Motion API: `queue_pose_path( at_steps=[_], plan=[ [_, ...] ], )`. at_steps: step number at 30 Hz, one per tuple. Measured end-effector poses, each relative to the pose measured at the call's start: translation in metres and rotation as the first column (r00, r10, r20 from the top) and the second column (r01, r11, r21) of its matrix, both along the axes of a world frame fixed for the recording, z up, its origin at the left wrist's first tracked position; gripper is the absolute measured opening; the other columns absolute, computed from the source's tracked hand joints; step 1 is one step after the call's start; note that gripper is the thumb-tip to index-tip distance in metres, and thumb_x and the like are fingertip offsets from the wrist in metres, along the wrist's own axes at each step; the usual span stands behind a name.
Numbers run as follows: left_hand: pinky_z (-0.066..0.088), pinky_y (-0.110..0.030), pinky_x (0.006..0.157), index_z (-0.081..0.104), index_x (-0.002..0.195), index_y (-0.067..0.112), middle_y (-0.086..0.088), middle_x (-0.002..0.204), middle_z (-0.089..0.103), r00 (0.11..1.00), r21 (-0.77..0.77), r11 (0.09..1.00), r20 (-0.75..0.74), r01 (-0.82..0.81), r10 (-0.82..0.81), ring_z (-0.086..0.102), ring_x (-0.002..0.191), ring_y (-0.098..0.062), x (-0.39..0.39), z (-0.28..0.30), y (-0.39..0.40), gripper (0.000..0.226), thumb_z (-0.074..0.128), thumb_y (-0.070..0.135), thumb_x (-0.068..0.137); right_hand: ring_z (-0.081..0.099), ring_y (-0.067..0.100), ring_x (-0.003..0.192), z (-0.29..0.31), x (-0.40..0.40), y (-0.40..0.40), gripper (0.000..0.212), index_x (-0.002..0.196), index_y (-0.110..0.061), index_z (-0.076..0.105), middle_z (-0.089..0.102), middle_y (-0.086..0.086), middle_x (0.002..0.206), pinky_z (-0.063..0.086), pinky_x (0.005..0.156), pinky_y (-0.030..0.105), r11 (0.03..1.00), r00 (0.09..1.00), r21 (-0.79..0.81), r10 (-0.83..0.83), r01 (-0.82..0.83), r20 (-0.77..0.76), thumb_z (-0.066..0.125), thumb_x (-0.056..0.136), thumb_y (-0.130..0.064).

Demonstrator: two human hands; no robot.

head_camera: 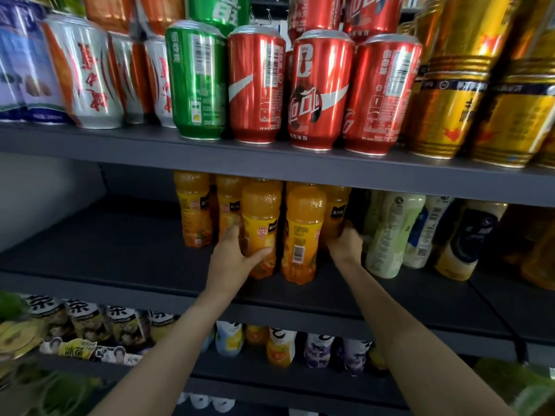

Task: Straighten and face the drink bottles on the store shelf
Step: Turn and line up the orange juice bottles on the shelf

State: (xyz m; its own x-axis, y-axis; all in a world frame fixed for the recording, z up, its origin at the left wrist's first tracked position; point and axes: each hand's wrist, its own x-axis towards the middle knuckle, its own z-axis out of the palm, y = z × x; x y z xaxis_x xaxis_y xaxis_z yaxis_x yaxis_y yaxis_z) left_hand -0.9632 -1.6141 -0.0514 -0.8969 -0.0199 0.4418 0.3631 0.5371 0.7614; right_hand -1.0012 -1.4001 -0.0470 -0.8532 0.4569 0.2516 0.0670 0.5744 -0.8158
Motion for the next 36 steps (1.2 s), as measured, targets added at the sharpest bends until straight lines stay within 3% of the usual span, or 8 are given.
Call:
queue_pose_path(
  at_steps=[6,10,13,16,18,23,29,36],
  plan=[
    [0.047,-0.041,0.094,0.048,0.123,0.009,-0.009,0.122,0.058,0.999,-0.044,0.998,0.026,-0.037,0.038,0.055,0.114,-0.024,-0.002,0.004,0.0,0.063,0.076,0.036,0.073,0.055,0.031,0.117,0.006,-0.031,-0.003,0.038,0.131,-0.005,0.047,0.056,0.017,0.129,0.04,0.079,0.027,0.986,0.99,-0.153,-0.04,0.061,0.137,0.052,0.095,-0.019],
    [0.045,-0.039,0.096,0.048,0.127,0.008,-0.008,0.125,0.058,1.0,-0.028,1.0,0.02,-0.013,0.014,0.055,0.115,-0.023,0.001,0.004,0.0,0.068,0.075,0.038,0.073,0.054,0.027,0.118,0.002,0.009,0.001,0.046,0.131,-0.003,0.048,0.057,0.015,0.128,0.043,0.094,0.031,0.958,0.993,-0.281,-0.081,0.054,-0.085,0.062,0.091,-0.02],
    [0.045,-0.037,0.096,0.048,0.126,0.008,-0.008,0.125,0.058,0.999,-0.027,0.999,0.02,-0.029,0.03,0.055,0.115,-0.024,0.002,0.004,0.002,0.067,0.075,0.038,0.073,0.058,0.007,0.098,0.002,0.057,-0.009,0.033,0.116,-0.012,0.057,0.062,0.003,0.112,0.046,0.088,0.018,0.919,0.962,-0.324,0.158,-0.226,-0.224,0.062,0.09,-0.032],
    [0.045,-0.036,0.095,0.049,0.125,0.008,-0.008,0.123,0.059,0.999,-0.021,0.999,0.014,-0.037,0.037,0.056,0.114,-0.024,0.004,0.004,0.002,0.063,0.076,0.034,0.074,0.057,0.009,0.101,-0.006,0.074,-0.026,0.053,0.123,-0.008,0.052,0.06,0.001,0.113,0.043,0.083,0.012,0.918,0.921,-0.098,0.376,-0.385,-0.099,0.075,0.079,-0.026],
    [0.044,-0.035,0.095,0.048,0.126,0.009,-0.008,0.123,0.059,0.999,-0.017,0.999,0.023,-0.034,0.034,0.055,0.115,-0.025,0.005,0.004,0.003,0.064,0.076,0.035,0.074,0.058,0.013,0.101,-0.011,0.073,-0.033,0.062,0.125,-0.005,0.05,0.062,0.007,0.116,0.044,0.082,0.016,0.932,0.93,-0.025,0.359,-0.362,-0.072,0.081,0.073,-0.019],
    [0.042,-0.033,0.092,0.048,0.125,0.009,-0.008,0.123,0.059,0.998,-0.024,0.999,0.046,-0.037,0.038,0.055,0.114,-0.024,0.005,0.006,0.003,0.062,0.075,0.035,0.075,0.062,0.02,0.102,-0.012,0.075,-0.023,0.057,0.121,-0.004,0.054,0.065,0.009,0.114,0.041,0.077,0.016,0.972,0.968,0.028,0.235,-0.234,-0.083,0.081,0.072,-0.015],
    [0.045,-0.038,0.095,0.05,0.125,0.009,-0.007,0.123,0.059,0.997,-0.04,0.998,0.043,-0.056,0.058,0.056,0.114,-0.024,0.004,0.004,0.0,0.065,0.075,0.04,0.074,0.061,0.027,0.106,-0.011,0.056,0.001,0.05,0.121,-0.002,0.053,0.065,0.013,0.115,0.037,0.071,0.017,0.998,0.994,0.004,0.057,-0.057,-0.09,0.077,0.078,-0.014],
    [0.041,-0.032,0.097,0.044,0.134,0.009,-0.008,0.129,0.055,0.997,-0.095,0.995,0.073,-0.028,0.035,0.052,0.12,-0.024,0.012,-0.009,-0.001,0.068,0.075,0.031,0.077,0.06,0.029,0.109,-0.007,0.021,0.001,0.057,0.122,0.001,0.046,0.063,0.017,0.118,0.045,0.084,0.03,0.998,0.998,-0.05,0.041,-0.043,-0.05,0.077,0.077,-0.014]
  ],
)
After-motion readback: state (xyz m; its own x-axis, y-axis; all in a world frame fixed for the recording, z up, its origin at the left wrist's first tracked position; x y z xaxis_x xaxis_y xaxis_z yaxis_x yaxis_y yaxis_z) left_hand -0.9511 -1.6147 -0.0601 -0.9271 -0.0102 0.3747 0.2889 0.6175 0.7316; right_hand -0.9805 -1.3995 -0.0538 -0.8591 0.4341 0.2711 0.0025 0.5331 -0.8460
